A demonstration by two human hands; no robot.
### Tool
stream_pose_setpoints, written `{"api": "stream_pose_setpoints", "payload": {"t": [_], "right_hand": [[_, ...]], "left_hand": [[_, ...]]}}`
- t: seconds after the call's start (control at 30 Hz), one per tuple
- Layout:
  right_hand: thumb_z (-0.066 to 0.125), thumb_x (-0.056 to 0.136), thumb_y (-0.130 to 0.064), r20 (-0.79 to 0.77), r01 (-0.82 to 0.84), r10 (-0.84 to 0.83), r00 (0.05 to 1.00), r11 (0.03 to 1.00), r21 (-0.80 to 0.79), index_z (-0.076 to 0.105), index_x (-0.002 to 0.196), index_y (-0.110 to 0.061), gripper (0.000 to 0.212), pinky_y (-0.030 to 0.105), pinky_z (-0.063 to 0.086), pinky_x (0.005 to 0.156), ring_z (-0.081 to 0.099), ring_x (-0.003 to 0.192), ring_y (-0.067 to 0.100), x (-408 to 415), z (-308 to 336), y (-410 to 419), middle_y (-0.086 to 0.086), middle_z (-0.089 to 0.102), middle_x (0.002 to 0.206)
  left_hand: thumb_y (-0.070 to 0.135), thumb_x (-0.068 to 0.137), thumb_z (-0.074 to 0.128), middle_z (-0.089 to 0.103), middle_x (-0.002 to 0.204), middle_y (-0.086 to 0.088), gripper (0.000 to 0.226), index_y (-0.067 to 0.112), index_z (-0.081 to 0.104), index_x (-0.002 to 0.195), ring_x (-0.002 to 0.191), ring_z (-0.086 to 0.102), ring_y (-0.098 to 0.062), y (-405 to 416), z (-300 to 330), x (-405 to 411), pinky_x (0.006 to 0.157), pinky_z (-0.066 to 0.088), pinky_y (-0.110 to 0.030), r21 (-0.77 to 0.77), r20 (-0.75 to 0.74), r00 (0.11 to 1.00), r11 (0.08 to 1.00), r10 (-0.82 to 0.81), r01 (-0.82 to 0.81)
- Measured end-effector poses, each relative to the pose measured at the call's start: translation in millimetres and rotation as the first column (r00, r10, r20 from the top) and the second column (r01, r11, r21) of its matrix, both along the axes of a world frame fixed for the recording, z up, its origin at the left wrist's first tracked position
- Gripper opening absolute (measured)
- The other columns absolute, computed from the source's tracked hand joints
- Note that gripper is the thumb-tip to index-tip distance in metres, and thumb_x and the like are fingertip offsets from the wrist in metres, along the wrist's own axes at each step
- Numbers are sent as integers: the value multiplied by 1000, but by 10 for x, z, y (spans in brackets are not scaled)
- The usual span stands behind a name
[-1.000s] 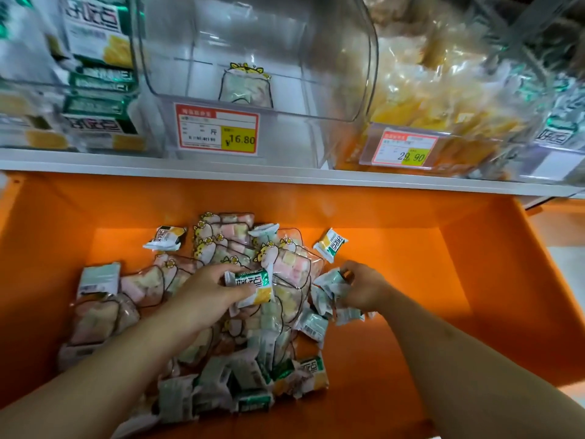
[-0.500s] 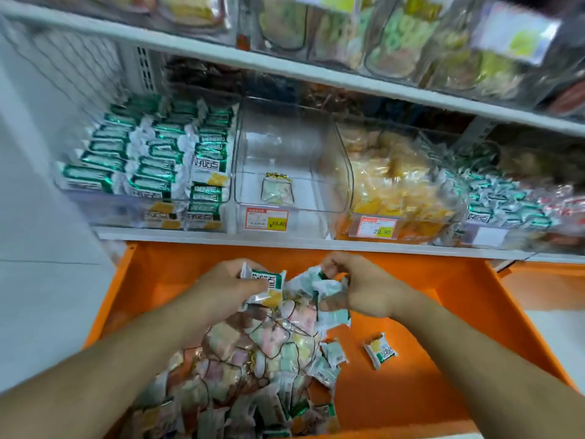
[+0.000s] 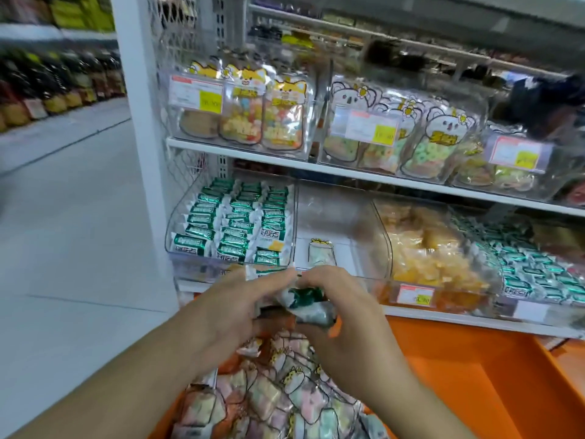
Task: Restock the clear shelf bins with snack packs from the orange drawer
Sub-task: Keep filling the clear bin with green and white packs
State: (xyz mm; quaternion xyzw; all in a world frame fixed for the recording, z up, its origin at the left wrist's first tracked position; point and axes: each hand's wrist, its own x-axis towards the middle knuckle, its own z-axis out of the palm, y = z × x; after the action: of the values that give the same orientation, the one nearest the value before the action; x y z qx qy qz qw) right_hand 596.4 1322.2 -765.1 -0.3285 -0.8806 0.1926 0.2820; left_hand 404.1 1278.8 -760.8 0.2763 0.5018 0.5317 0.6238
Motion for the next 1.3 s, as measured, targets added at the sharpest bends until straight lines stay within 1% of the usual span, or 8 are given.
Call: {"api": "stream_pose_setpoints", "payload": {"t": [0.1, 0.23, 0.5, 0.63, 0.8, 0.93, 1.07, 1.3], "right_hand": [[89, 80, -11, -39, 12, -15, 999, 996, -87, 59, 127, -46, 66, 13, 43, 96, 55, 123, -2, -45, 19, 18, -27, 58, 127], [93, 79, -22, -37, 98, -112, 993, 957, -274, 48, 131, -62, 80, 18, 49, 92, 57, 112, 1, -2, 43, 106, -30, 53, 120], [92, 75, -18, -372, 109, -242, 896, 932, -344, 77, 97, -27, 28, 30, 55, 82, 68, 96, 16, 116, 57, 346, -5, 68, 107], [88, 77, -37, -401, 70, -278, 873, 885, -460, 76, 109, -28, 35, 48, 51, 71, 60, 78, 39, 157, 62, 336, 24, 69, 98], [82, 82, -6, -516, -147, -201, 833, 819, -555, 74, 109, -22, 32, 47, 53, 82, 65, 87, 53, 163, 74, 337, 43, 58, 101], [77, 85, 11, -586, -305, -111, 803, 768, -563, 75, 107, -12, 32, 42, 55, 97, 69, 108, 45, 143, 7, 381, 12, 71, 124], [83, 82, -11, -563, -250, -164, 810, 772, -585, 80, 99, -16, 18, 41, 55, 105, 68, 124, 25, 97, 3, 394, 1, 72, 130], [77, 87, 9, -392, -92, -177, 903, 811, -577, 69, 125, -24, 51, 19, 56, 74, 71, 103, 6, 45, 74, 329, -17, 67, 105]], "left_hand": [[7, 78, 84, 77, 104, -20, 40, -3, 68, 113, 93, 75, -34, 22, -37, -122, 70, 62, -40, 15, -4, 999, 999, 40, -40], [-5, 74, 84, 78, 113, -16, 59, 8, 64, 128, 105, 76, -34, 79, 6, -257, 85, 63, -46, 21, -98, 995, 1000, 4, -1], [0, 70, 92, 81, 107, -1, 69, 30, 64, 125, 101, 77, -19, 107, 73, -402, 96, 60, -47, 68, -407, 913, 998, 26, 1], [12, 66, 97, 80, 107, 2, 69, 31, 64, 124, 102, 77, -19, 85, 7, -399, 96, 59, -49, 45, -448, 894, 999, 18, 3], [23, 54, 96, 81, 100, 4, 73, 30, 66, 120, 93, 78, -14, 71, -15, -331, 92, 61, -44, 59, -464, 885, 998, 27, 1], [17, 66, 98, 80, 103, -2, 63, 38, 68, 117, 98, 77, -19, 122, -68, -330, 99, 58, -50, 61, -469, 882, 998, 42, -15], [13, 69, 96, 81, 103, 0, 61, 33, 68, 119, 97, 77, -18, 159, -93, -303, 98, 58, -49, 72, -464, 884, 997, 52, -20], [16, 67, 99, 80, 109, 2, 67, 39, 68, 122, 105, 75, -18, 194, -146, -303, 102, 55, -50, 75, -459, 888, 997, 33, 2]]}}
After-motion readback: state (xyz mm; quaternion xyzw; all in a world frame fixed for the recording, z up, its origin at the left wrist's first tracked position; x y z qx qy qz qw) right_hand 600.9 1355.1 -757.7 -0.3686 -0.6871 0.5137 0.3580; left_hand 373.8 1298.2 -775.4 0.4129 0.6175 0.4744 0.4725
